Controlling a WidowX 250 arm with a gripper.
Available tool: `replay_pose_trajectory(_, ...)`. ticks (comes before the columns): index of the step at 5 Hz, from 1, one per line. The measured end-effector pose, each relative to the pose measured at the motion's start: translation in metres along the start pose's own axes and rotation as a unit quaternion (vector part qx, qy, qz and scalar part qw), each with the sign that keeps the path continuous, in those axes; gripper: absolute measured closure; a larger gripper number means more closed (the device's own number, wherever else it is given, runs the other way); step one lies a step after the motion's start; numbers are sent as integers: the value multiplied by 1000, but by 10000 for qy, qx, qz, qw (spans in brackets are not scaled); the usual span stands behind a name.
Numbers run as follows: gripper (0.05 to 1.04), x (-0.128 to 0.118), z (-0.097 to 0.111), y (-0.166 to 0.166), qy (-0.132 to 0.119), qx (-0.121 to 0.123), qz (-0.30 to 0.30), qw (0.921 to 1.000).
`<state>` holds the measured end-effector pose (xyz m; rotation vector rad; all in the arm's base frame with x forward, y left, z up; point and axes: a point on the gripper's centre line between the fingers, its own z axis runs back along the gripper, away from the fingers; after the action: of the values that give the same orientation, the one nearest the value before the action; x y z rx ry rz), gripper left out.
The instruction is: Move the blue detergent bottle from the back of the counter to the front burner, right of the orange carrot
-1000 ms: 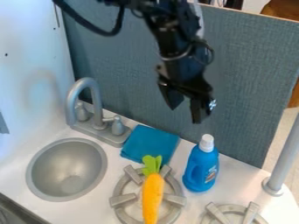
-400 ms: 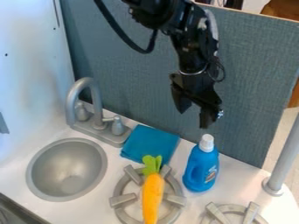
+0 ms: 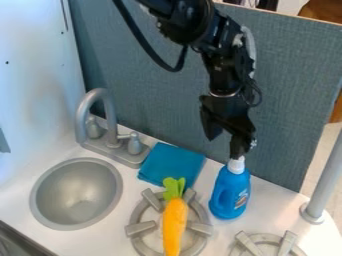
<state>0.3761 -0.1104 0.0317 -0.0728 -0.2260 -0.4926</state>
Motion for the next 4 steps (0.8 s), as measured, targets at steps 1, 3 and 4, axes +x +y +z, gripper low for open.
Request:
replay_pose_trajectory(1,74,-2,-9,-8,103,-79,-233,9996)
replay_pose_trajectory(3,74,6,-18,-10,154,-62,-382,9991)
replay_pose_trajectory(4,124,11,-26,-9,207,-75,-382,9990)
